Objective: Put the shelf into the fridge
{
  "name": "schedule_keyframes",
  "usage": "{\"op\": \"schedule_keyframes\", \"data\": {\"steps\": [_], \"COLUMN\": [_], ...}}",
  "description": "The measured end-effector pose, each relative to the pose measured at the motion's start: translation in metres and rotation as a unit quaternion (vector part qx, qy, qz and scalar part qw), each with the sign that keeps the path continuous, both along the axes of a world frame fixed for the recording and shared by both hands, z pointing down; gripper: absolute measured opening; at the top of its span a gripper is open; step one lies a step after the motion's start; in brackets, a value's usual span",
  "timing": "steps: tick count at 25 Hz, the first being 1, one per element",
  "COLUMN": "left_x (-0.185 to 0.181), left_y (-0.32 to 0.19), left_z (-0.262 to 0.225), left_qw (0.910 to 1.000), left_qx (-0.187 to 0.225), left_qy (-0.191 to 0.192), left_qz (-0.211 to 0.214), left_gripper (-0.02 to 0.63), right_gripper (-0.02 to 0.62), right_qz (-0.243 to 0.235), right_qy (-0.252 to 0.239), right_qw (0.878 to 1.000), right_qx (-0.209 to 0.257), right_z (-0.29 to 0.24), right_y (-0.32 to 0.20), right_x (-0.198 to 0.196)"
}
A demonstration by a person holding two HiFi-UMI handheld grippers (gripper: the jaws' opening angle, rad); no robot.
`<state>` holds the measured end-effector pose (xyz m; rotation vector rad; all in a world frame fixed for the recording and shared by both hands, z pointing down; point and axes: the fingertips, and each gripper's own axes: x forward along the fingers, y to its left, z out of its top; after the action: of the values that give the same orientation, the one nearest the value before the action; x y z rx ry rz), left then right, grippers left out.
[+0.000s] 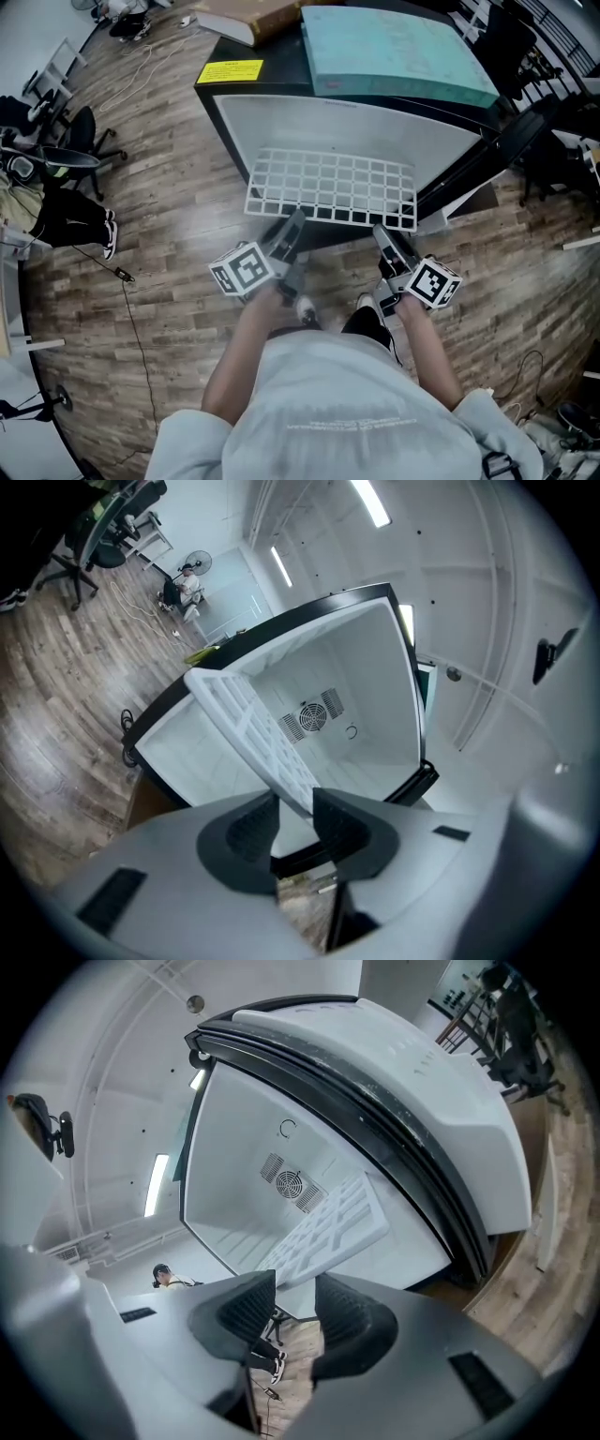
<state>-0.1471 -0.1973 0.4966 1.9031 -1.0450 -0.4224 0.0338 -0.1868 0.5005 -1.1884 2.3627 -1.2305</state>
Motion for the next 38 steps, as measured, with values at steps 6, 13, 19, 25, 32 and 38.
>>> {"op": "schedule_keyframes", "data": {"steps": [6, 13, 19, 25, 32, 38], "left_x": [-0.001, -0.003, -0.003, -0.003, -0.001, -0.002], "left_y": [0.001, -0.003, -0.004, -0.008, -0.019, -0.041], "left_z": [-0.003, -0.004, -0.005, -0.002, 0.0, -0.002], "left_qw": [0.9999, 0.9995, 0.9996, 0.9996, 0.9997, 0.9983], "left_qx": [-0.007, -0.013, 0.0, 0.003, 0.005, 0.006], "left_qy": [-0.011, -0.018, -0.018, -0.016, -0.016, -0.056], "left_qz": [-0.006, -0.021, -0.024, -0.02, -0.018, -0.015], "left_gripper": [0.103, 0.104, 0.104, 0.104, 0.104, 0.13], "right_gripper": [0.133, 0.13, 0.13, 0.13, 0.13, 0.13], "right_qz": [-0.005, -0.007, 0.001, 0.009, 0.025, 0.029], "right_qy": [0.02, 0.028, 0.035, 0.041, 0.042, 0.061], "right_qw": [1.0, 1.0, 0.999, 0.999, 0.999, 0.998], "right_qx": [0.003, -0.003, 0.006, 0.001, -0.006, 0.004], "right_z": [-0.004, -0.005, -0.005, -0.002, 0.001, -0.006], "right_y": [0.001, -0.001, -0.002, -0.004, -0.015, -0.038], "right_x": [-0.005, -0.005, -0.004, -0.005, -0.004, -0.001]}}
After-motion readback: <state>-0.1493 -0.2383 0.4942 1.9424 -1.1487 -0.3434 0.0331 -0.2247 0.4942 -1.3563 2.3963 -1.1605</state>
